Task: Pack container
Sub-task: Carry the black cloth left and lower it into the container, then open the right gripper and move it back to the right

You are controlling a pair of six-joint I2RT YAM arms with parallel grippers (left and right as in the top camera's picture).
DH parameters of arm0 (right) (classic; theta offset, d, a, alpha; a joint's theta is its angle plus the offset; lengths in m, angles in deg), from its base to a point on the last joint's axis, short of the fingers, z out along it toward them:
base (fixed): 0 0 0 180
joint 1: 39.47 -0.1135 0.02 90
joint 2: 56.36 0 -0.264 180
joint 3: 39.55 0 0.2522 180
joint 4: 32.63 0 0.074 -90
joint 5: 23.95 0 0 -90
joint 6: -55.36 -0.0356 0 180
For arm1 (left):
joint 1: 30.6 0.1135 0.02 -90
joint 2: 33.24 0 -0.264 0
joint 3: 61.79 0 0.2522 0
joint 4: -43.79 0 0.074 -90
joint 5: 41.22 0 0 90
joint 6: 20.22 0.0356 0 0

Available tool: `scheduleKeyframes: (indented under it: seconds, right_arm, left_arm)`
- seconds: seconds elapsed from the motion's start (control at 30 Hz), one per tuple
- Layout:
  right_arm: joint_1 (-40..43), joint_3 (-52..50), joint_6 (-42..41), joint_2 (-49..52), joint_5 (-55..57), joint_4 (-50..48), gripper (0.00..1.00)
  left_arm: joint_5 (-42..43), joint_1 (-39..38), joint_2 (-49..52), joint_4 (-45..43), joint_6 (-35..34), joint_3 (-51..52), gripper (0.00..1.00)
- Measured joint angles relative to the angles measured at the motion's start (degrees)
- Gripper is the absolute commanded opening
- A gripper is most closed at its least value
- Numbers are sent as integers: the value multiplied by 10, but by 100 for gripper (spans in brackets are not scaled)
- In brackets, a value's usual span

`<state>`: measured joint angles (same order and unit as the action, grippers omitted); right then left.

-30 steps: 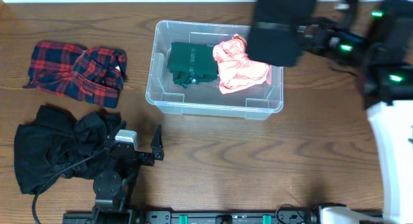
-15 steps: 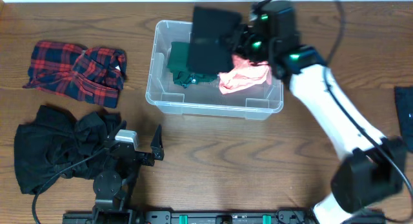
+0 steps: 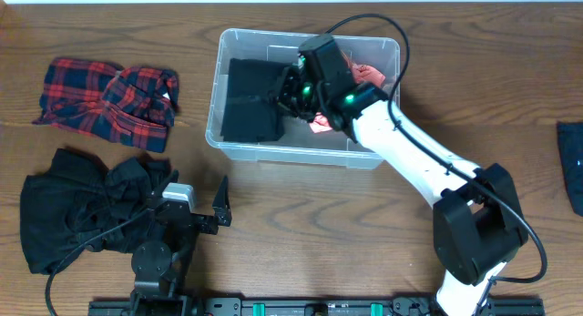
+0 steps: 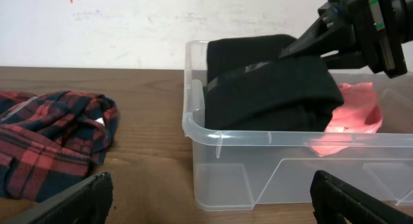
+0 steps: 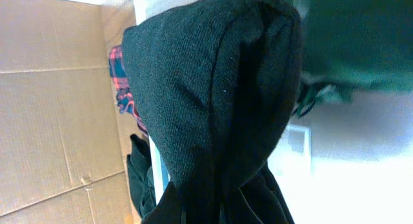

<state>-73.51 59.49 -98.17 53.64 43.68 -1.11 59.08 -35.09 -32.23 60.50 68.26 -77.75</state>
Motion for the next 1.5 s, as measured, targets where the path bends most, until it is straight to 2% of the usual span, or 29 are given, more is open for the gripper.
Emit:
scheduleKeyframes:
  seconds: [0.17, 0.2, 0.27, 0.33, 0.37, 0.4, 0.63, 0.77, 0.97, 1.17, 1.33, 1.5]
  right_arm:
    - [-12, 0, -19, 0, 25, 30, 3]
    - [-12, 0, -21, 0, 29, 37, 13]
    - [-12, 0, -25, 0, 35, 45, 52]
    - [-12, 0, -26, 0, 37, 45, 83]
    - [-12, 0, -25, 0, 36, 42, 93]
    - [-12, 0, -22, 0, 35, 38, 98]
    - [-11, 0, 17, 0, 16, 21, 97]
    - [-2, 2, 82, 0, -6, 23, 96]
    - [59, 63, 214, -2, -35, 165, 99]
    - [209, 119, 291, -52, -35, 312, 99]
    - [395, 129, 327, -117, -32, 414, 99]
    - [576, 127, 345, -130, -15, 488, 99]
  left_arm:
    - [0, 0, 0, 0, 0, 0, 98]
    - [0, 0, 0, 0, 0, 0, 98]
    - [0, 0, 0, 0, 0, 0, 98]
    - [0, 0, 0, 0, 0, 0, 98]
    - [0, 0, 0, 0, 0, 0, 98]
    - [0, 0, 0, 0, 0, 0, 98]
    - [0, 0, 0, 0, 0, 0, 98]
    - [0, 0, 0, 0, 0, 0, 98]
    - [0, 0, 0, 0, 0, 0, 98]
    - [0, 0, 0, 0, 0, 0, 98]
    - [0, 0, 0, 0, 0, 0, 98]
    - [0, 0, 0, 0, 0, 0, 98]
